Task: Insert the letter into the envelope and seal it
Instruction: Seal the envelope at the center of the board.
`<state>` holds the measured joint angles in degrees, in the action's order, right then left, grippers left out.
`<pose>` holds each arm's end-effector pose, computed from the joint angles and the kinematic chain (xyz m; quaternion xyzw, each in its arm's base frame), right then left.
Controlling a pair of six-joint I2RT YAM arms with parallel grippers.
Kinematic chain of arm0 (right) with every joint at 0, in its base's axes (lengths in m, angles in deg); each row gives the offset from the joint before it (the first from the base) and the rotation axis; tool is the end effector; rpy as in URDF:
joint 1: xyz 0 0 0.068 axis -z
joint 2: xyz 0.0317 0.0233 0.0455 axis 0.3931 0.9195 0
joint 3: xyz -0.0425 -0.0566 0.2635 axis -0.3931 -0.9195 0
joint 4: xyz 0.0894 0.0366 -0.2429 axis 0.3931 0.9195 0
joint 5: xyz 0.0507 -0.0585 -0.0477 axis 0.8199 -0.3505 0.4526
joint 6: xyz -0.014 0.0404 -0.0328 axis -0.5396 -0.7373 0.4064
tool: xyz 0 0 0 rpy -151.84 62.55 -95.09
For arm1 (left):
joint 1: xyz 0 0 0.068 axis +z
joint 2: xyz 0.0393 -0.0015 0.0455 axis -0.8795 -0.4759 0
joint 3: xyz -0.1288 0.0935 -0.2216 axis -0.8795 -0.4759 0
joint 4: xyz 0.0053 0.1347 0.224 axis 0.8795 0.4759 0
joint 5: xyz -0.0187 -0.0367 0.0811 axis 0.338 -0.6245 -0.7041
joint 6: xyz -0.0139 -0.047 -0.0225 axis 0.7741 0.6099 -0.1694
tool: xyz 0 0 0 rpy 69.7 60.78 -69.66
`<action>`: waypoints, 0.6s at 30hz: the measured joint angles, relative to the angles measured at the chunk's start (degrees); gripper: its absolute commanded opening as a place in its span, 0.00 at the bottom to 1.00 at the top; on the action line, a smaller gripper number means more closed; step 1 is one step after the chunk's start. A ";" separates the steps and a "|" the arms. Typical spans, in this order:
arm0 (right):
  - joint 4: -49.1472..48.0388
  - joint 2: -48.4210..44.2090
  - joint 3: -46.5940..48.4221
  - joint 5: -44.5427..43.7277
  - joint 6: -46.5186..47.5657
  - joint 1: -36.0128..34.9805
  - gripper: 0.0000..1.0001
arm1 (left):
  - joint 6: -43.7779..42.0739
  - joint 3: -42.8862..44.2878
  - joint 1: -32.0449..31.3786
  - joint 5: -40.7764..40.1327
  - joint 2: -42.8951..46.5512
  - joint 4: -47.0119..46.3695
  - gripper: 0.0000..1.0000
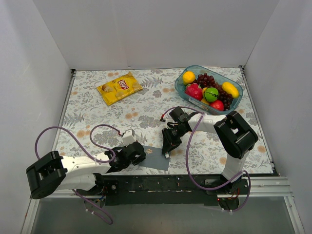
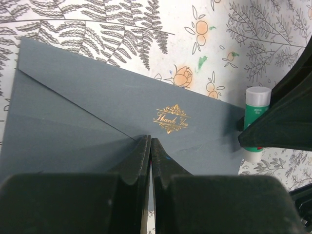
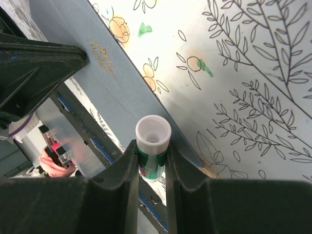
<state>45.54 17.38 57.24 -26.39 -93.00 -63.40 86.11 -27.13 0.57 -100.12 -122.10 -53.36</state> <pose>0.2363 0.2278 0.1313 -0.2295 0.9066 0.3541 0.0002 0.1048 -0.1596 0.1373 -0.3939 0.8355 -0.2989 0.2395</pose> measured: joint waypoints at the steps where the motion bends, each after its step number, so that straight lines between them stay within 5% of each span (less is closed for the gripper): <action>1: 0.00 0.00 0.00 0.02 0.00 0.00 0.01 | 0.39 0.20 0.00 -0.37 0.00 0.59 0.00; 10: -0.02 0.00 0.00 0.04 0.02 0.00 0.01 | -1.31 2.01 0.02 -7.06 5.20 10.80 0.00; 18: -0.02 -0.52 0.00 -0.55 0.07 -0.02 0.01 | -8.55 12.50 0.04 -13.44 8.37 12.52 0.00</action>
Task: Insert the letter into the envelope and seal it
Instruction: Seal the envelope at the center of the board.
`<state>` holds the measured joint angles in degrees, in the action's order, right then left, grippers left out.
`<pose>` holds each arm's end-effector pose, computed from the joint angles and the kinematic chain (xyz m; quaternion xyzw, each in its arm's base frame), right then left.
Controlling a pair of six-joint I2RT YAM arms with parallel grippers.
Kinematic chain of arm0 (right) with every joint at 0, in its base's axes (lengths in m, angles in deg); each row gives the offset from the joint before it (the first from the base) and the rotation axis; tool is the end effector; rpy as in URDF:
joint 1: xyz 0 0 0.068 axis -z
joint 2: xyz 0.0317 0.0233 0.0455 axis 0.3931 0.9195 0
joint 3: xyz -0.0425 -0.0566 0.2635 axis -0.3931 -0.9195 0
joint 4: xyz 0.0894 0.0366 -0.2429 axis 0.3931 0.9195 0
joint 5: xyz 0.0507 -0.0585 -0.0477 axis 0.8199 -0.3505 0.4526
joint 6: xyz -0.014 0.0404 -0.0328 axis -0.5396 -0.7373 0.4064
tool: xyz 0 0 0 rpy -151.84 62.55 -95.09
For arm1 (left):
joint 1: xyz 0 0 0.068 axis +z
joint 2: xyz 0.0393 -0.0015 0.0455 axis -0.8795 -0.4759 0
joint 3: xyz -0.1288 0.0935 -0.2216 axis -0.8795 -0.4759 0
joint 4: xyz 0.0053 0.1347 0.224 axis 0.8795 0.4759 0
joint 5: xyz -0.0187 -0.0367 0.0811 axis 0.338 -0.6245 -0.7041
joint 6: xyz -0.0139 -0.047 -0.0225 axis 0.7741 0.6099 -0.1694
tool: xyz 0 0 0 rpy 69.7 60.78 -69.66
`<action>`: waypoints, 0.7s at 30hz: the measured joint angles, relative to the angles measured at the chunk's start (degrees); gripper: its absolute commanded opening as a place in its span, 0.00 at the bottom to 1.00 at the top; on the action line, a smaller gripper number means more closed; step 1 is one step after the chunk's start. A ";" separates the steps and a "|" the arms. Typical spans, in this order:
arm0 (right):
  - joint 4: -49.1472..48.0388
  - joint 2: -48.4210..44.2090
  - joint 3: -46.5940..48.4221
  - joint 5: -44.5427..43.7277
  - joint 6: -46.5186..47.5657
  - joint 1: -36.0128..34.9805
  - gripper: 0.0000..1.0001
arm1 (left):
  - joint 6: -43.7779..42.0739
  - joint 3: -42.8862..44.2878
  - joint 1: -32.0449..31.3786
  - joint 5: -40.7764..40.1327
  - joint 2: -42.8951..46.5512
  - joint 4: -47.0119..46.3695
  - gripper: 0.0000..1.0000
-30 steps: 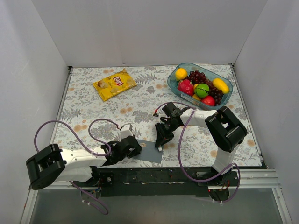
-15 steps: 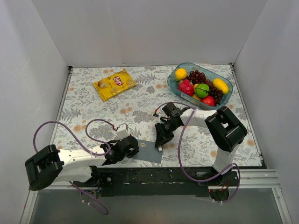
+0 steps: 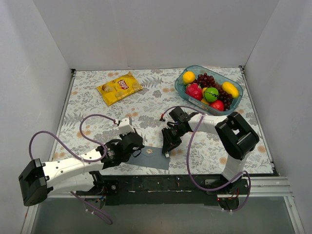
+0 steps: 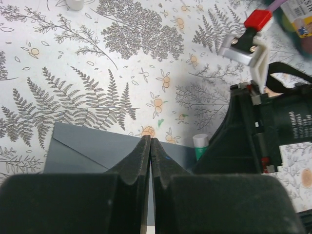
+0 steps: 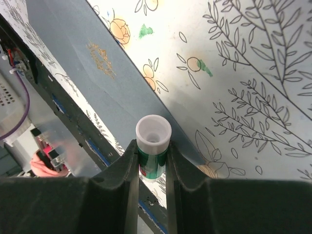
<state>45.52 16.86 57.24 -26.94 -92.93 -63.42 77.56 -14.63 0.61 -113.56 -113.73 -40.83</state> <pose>0.2363 0.2277 0.1339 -0.2309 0.9069 0.3523 0.0068 0.1150 -0.1629 0.2171 -0.3724 0.7929 -0.3115 0.3683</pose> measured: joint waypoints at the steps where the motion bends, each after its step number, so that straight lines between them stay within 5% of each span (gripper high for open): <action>1: 0.00 -0.42 0.00 -0.52 0.20 -0.11 0.01 | -0.26 -0.02 0.00 -0.11 0.09 -0.09 0.00; 4: -0.09 -2.73 0.02 -1.95 0.90 -0.17 0.01 | -1.22 -0.61 0.00 -0.15 0.00 0.26 0.01; 10: -3.39 -11.98 0.09 -1.55 3.04 -0.15 0.01 | -6.51 -0.61 0.22 -0.66 1.73 -1.11 0.35; 13: -6.43 -17.09 0.00 -0.55 5.18 -0.15 0.01 | -9.73 -0.61 1.11 -0.22 4.07 -4.04 0.40; 17: -10.78 -22.05 -1.33 2.03 8.15 -0.15 0.01 | -15.23 -0.63 3.56 2.95 8.94 -10.91 0.66; 21: -13.44 -25.00 -2.84 3.89 10.75 -0.20 0.01 | -20.17 -0.68 5.27 8.52 13.29 -19.67 0.78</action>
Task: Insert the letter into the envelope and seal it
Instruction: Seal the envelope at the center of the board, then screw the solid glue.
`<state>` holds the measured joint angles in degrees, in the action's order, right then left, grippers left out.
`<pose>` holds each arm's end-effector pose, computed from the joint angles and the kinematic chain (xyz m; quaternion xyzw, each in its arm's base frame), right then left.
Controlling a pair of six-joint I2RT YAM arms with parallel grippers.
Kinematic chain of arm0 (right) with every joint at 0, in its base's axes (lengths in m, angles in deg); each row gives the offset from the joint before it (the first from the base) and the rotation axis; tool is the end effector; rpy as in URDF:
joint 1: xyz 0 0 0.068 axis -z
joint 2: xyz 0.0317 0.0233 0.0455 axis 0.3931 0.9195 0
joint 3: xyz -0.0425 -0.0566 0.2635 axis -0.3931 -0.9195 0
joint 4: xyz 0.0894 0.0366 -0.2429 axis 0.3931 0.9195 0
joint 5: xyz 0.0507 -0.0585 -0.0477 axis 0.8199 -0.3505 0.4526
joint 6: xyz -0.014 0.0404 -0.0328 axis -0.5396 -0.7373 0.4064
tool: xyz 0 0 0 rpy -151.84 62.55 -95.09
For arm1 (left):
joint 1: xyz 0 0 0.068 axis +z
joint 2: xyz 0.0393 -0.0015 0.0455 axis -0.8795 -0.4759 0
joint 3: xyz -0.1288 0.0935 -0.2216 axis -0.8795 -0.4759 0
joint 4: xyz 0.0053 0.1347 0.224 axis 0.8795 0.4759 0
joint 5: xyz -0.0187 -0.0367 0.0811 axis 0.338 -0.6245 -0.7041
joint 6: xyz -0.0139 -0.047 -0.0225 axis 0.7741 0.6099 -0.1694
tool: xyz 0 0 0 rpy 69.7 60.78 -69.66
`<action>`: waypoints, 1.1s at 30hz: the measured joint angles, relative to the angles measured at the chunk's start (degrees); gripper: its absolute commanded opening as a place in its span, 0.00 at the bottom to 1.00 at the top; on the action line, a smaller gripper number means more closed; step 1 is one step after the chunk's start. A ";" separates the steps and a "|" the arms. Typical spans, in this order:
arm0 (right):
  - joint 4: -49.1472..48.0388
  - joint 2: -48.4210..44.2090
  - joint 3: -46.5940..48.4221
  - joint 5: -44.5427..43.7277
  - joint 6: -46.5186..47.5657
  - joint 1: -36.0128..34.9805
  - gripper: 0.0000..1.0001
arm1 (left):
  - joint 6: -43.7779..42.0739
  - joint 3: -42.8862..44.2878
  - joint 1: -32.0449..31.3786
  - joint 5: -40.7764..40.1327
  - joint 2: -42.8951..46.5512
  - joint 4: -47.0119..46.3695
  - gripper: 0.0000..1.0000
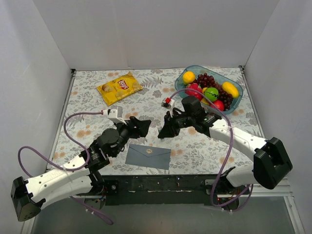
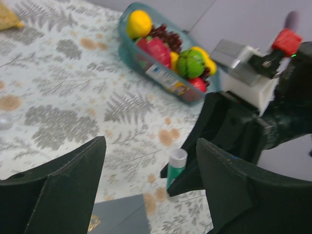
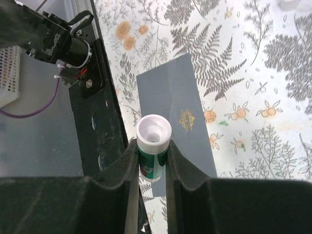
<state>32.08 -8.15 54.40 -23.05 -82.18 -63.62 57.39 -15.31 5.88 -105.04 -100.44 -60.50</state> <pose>0.2120 0.2109 0.2655 -0.3870 0.7464 0.4581 0.2885 0.1177 -0.1423 0.2836 -0.2767 0.7068 -0.4829 0.4368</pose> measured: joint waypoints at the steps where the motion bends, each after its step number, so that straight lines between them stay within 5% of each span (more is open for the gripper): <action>1: -0.42 -0.46 0.00 0.00 0.55 -0.07 0.01 | -0.92 0.02 0.11 1.27 0.57 -1.84 0.78; 19: -6.38 -6.58 0.00 0.02 2.16 -0.83 0.01 | -6.86 4.66 0.85 14.75 -9.92 -9.53 0.72; 33: -8.70 -8.07 -2.38 -0.74 0.50 -0.98 0.01 | -6.32 4.72 0.90 19.56 -11.19 -11.28 0.40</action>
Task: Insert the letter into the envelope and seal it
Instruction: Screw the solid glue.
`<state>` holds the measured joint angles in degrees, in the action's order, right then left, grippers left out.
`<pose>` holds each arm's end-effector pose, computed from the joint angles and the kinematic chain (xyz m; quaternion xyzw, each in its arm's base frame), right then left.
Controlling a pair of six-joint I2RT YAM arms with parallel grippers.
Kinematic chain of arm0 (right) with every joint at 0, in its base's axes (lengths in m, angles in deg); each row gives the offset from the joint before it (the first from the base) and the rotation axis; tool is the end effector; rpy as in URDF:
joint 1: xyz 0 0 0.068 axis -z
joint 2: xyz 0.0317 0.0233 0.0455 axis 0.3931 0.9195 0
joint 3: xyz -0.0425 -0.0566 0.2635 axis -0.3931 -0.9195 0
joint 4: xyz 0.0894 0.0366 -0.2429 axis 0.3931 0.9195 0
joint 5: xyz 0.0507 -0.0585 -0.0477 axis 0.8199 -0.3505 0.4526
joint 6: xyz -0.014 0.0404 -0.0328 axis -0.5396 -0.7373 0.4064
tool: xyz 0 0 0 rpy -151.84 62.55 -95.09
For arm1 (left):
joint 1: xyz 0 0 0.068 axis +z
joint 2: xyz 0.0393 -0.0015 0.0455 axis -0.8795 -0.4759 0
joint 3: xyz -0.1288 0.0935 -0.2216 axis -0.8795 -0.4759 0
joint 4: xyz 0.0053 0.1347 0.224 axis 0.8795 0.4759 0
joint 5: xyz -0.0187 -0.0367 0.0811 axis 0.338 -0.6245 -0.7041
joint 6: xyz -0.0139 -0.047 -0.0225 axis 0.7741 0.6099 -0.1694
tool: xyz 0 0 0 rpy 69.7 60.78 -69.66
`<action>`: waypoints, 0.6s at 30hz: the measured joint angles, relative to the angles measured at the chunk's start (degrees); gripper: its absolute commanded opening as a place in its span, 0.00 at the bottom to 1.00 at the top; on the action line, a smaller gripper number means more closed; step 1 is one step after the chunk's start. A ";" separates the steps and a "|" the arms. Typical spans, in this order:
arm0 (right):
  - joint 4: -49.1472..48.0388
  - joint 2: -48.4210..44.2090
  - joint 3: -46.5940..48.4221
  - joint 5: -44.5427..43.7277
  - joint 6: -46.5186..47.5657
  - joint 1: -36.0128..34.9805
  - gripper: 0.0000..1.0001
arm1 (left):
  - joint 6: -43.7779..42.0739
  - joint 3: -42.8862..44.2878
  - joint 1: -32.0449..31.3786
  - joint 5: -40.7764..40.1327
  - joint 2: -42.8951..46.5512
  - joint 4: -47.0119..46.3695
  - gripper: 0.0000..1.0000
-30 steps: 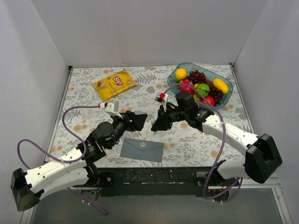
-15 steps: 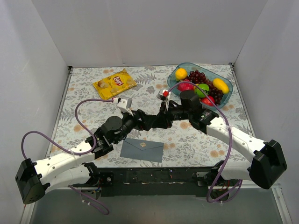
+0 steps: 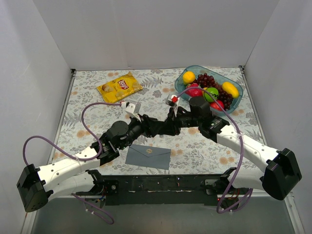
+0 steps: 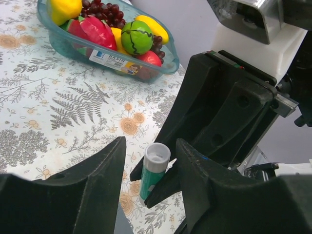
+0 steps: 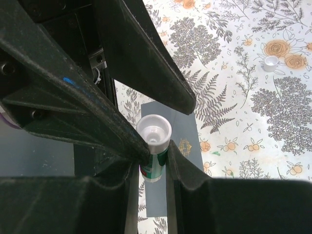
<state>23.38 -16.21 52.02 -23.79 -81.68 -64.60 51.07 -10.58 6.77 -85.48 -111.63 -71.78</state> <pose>0.1931 0.2006 0.3029 -0.4099 0.6733 0.4760 0.3900 0.1354 -0.1823 0.2974 -0.1374 0.7250 -0.5609 0.3752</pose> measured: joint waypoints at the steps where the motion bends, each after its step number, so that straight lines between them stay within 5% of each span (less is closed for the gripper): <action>1: -0.50 -0.33 -0.26 -0.15 -0.22 0.00 0.01 | 0.15 -0.02 0.00 0.42 0.02 -0.35 0.34; 8: -3.30 -2.03 -1.49 -1.81 -2.67 -0.31 0.01 | 0.90 -0.59 0.00 2.80 -0.02 -3.04 0.00; 13: -4.48 -2.89 -2.64 -2.47 -3.89 -0.31 0.01 | 1.01 -0.66 0.00 3.34 -0.48 -3.69 0.00; 18: -5.88 -3.37 -3.52 -2.95 -4.48 -0.31 0.17 | 1.16 -0.66 -0.07 2.75 -0.39 -3.80 0.00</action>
<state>17.50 -19.58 48.50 -26.74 -86.16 -64.91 52.23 -11.24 6.71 -82.72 -112.02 -75.59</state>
